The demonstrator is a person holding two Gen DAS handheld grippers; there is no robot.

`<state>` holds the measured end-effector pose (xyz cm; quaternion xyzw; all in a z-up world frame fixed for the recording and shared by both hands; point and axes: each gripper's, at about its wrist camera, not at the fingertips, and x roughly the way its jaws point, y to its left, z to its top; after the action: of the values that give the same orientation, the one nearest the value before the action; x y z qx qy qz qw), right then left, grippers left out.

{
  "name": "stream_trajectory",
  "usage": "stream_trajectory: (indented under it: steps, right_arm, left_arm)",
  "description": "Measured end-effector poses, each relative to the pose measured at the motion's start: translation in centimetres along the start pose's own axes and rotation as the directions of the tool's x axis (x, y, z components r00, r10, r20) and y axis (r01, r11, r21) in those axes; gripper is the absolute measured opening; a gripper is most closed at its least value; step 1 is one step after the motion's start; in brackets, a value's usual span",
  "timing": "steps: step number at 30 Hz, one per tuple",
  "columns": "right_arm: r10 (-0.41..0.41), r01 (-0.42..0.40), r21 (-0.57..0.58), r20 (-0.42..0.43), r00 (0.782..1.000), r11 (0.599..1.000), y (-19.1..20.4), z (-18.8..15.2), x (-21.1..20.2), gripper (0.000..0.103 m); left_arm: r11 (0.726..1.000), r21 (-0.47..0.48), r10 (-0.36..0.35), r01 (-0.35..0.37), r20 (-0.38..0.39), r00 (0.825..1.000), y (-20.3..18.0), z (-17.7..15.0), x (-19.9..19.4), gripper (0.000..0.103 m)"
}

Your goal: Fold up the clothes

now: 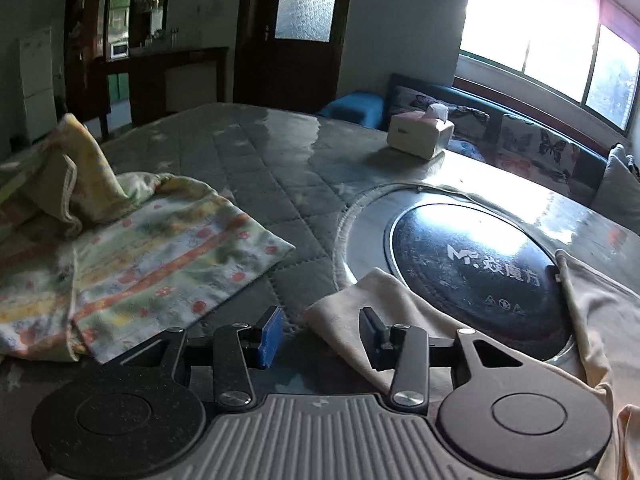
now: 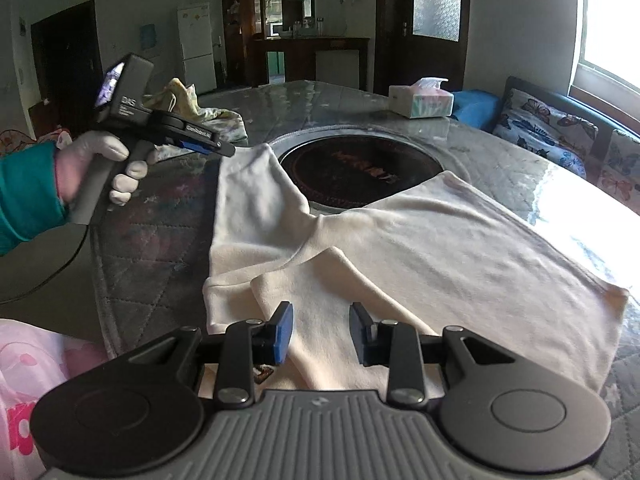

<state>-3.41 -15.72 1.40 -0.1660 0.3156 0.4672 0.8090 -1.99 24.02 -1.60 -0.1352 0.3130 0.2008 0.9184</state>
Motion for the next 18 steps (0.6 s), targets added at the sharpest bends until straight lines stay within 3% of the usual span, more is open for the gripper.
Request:
stream_trajectory:
  steps: [2,4,7,13,18]
  right_arm:
    - [-0.006,0.006,0.012,0.012,1.0,1.0,0.0,-0.1,-0.6,0.031]
    - [-0.015,0.014,0.023,0.024,1.0,1.0,-0.1,-0.3,-1.2,0.031]
    - [-0.035,0.032,0.047,0.047,0.998,0.998,-0.3,-0.5,-2.1,0.031]
    - [-0.092,0.082,0.115,0.091,0.992,0.99,-1.4,-1.6,-4.2,0.031]
    - [-0.151,0.125,0.189,0.128,0.98,0.974,-2.6,-3.3,-6.3,0.031]
  left_arm:
    - [1.0,-0.014,-0.009,0.009,-0.006,1.0,0.1,-0.2,0.2,0.033]
    - [0.999,-0.031,-0.016,0.016,-0.002,1.0,0.1,-0.3,0.2,0.015]
    - [0.996,-0.08,-0.038,0.038,0.006,0.999,0.6,0.0,-0.1,0.006]
    - [0.988,-0.069,-0.132,0.139,0.097,0.986,-1.1,1.5,-3.8,0.005]
    - [0.955,0.054,-0.296,0.292,0.156,0.942,-6.3,3.0,-8.2,0.005]
